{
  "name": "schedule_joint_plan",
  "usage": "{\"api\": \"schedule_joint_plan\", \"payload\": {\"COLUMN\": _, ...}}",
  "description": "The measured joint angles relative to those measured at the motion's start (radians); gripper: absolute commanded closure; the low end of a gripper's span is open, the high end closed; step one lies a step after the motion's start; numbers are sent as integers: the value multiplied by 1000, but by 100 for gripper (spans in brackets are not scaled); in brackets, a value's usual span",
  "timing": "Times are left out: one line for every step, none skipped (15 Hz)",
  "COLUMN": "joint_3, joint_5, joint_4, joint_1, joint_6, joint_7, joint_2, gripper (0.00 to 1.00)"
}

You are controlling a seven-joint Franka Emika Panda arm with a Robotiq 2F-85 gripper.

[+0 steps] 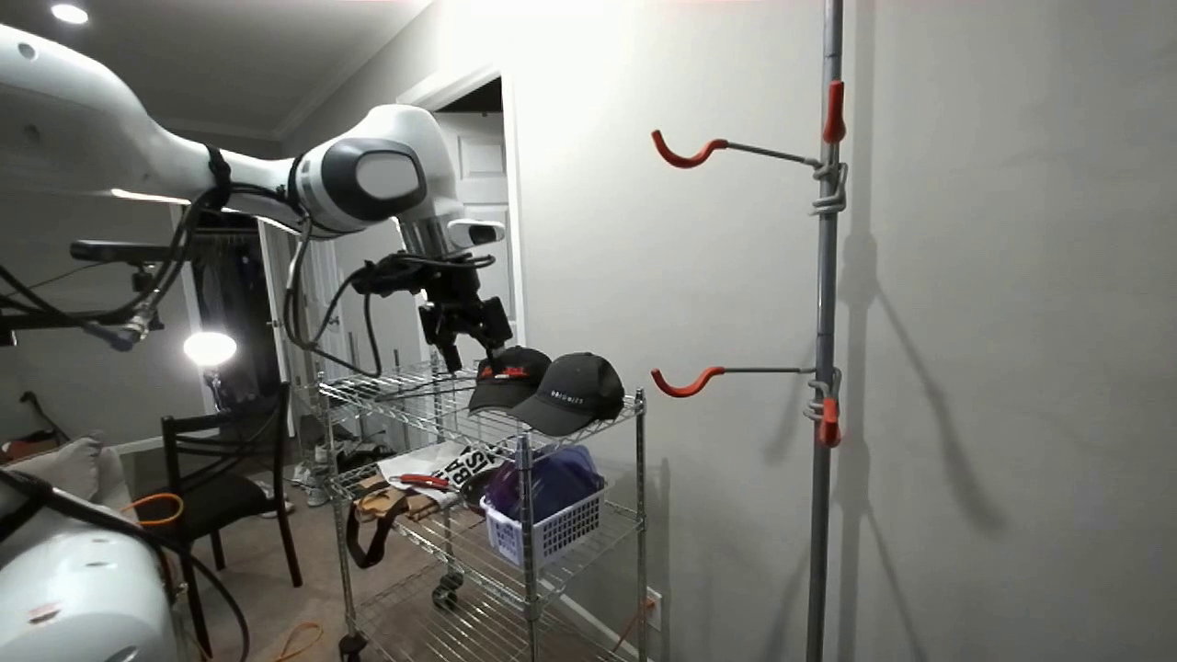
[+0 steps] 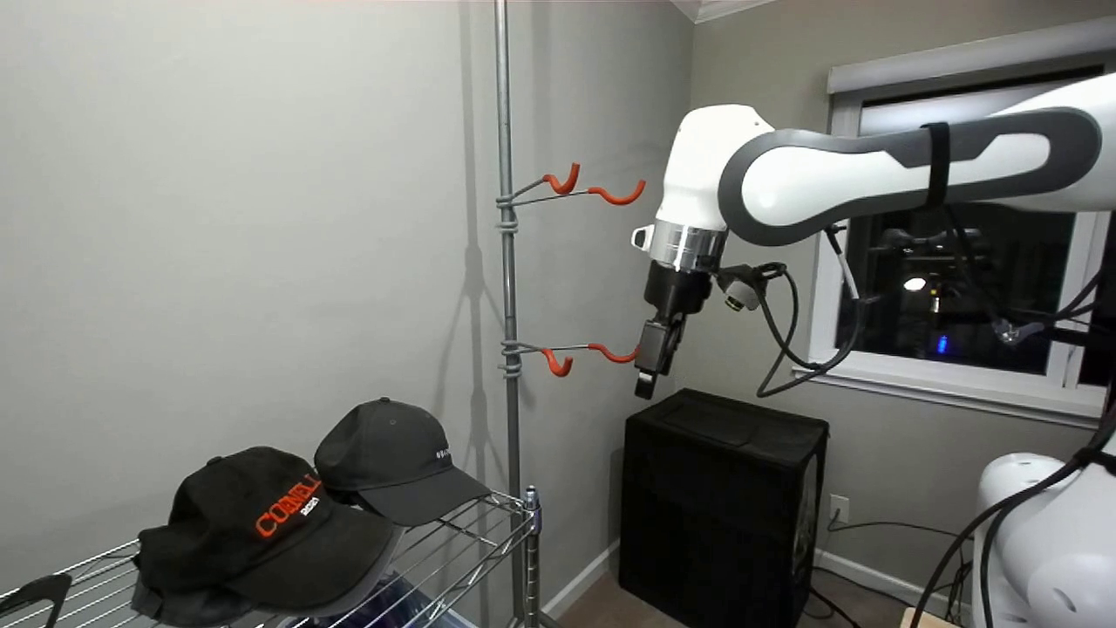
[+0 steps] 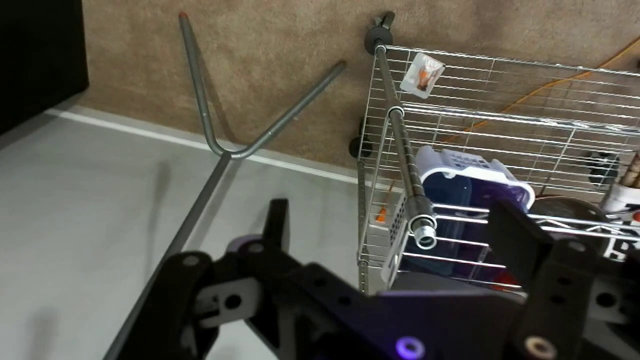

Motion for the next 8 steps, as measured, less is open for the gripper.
{"api": "schedule_joint_plan", "payload": {"joint_3": 23, "joint_5": -3, "joint_4": 18, "joint_1": 7, "joint_6": 11, "joint_7": 0, "joint_2": 21, "gripper": 0}}
{"api": "schedule_joint_plan", "payload": {"joint_3": 46, "joint_5": -7, "joint_4": 40, "joint_1": 9, "joint_6": 29, "joint_7": 0, "joint_2": 50, "gripper": 0}}
{"api": "schedule_joint_plan", "payload": {"joint_3": 67, "joint_5": -13, "joint_4": 67, "joint_1": 10, "joint_6": 52, "joint_7": 0, "joint_2": 87, "gripper": 0}}
{"api": "schedule_joint_plan", "payload": {"joint_3": 85, "joint_5": -17, "joint_4": 100, "joint_1": 10, "joint_6": 77, "joint_7": 0, "joint_2": 131, "gripper": 0}}
{"api": "schedule_joint_plan", "payload": {"joint_3": 98, "joint_5": -20, "joint_4": 138, "joint_1": 10, "joint_6": 97, "joint_7": 0, "joint_2": 179, "gripper": 0}}
{"api": "schedule_joint_plan", "payload": {"joint_3": 107, "joint_5": -20, "joint_4": 179, "joint_1": 11, "joint_6": 112, "joint_7": 0, "joint_2": 227, "gripper": 0}}
{"api": "schedule_joint_plan", "payload": {"joint_3": 113, "joint_5": -20, "joint_4": 223, "joint_1": 11, "joint_6": 121, "joint_7": 0, "joint_2": 276, "gripper": 0}}
{"api": "schedule_joint_plan", "payload": {"joint_3": 114, "joint_5": -20, "joint_4": 268, "joint_1": 12, "joint_6": 125, "joint_7": 0, "joint_2": 323, "gripper": 0}}
